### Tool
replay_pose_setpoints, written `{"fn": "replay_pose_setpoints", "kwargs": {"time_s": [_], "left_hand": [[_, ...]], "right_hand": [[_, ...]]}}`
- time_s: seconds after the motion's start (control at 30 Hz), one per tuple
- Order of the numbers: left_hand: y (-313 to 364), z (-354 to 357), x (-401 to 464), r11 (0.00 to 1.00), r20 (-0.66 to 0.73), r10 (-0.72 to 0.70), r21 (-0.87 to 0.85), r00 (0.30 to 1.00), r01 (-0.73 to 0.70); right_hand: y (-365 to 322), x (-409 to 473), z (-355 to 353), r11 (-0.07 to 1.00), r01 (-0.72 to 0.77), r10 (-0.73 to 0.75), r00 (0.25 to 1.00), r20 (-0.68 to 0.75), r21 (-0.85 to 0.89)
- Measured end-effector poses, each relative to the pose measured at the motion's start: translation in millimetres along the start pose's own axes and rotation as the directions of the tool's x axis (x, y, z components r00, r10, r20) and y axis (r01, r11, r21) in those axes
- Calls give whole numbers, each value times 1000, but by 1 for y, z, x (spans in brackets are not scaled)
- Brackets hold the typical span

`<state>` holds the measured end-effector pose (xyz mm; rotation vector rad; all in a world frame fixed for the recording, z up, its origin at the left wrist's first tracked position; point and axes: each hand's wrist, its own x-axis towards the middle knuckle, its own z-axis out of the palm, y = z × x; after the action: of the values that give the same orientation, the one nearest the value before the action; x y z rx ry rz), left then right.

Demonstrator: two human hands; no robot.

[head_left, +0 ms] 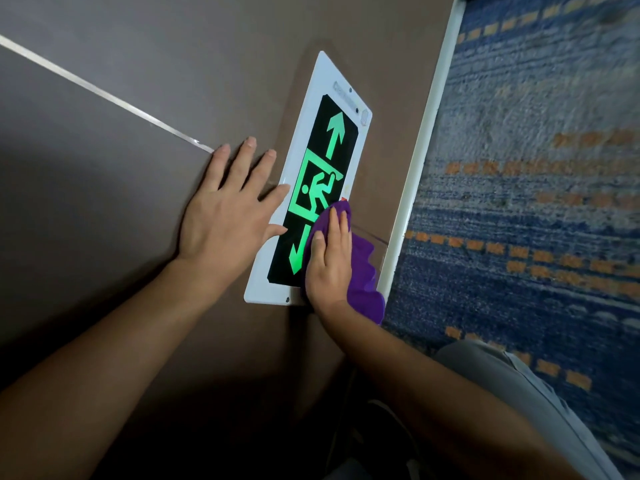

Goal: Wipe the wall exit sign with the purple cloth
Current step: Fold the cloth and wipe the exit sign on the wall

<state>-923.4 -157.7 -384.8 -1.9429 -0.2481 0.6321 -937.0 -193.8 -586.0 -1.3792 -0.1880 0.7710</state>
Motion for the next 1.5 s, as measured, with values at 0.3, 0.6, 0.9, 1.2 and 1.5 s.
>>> {"fn": "replay_pose_setpoints", "kwargs": {"time_s": [0.3, 0.6, 0.9, 1.2, 1.5], "left_hand": [[0, 0, 4, 999, 20, -24, 23, 1000, 24], [4, 4, 5, 996, 20, -40, 81, 999, 38], [-10, -4, 3, 999, 36, -37, 38, 999, 36], [-6, -4, 7, 993, 8, -119, 26, 993, 119], [-6, -5, 10, 986, 31, -168, 2, 985, 168]], "right_hand": [[31, -54, -5, 995, 86, -77, 986, 147, -57], [-10, 55, -14, 989, 131, -132, 991, 3, -71], [10, 3, -15, 990, 128, -122, 987, 101, -61], [4, 48, -18, 978, 184, -178, 982, 60, -99], [-25, 141, -29, 985, 136, -140, 990, -31, -110]]}}
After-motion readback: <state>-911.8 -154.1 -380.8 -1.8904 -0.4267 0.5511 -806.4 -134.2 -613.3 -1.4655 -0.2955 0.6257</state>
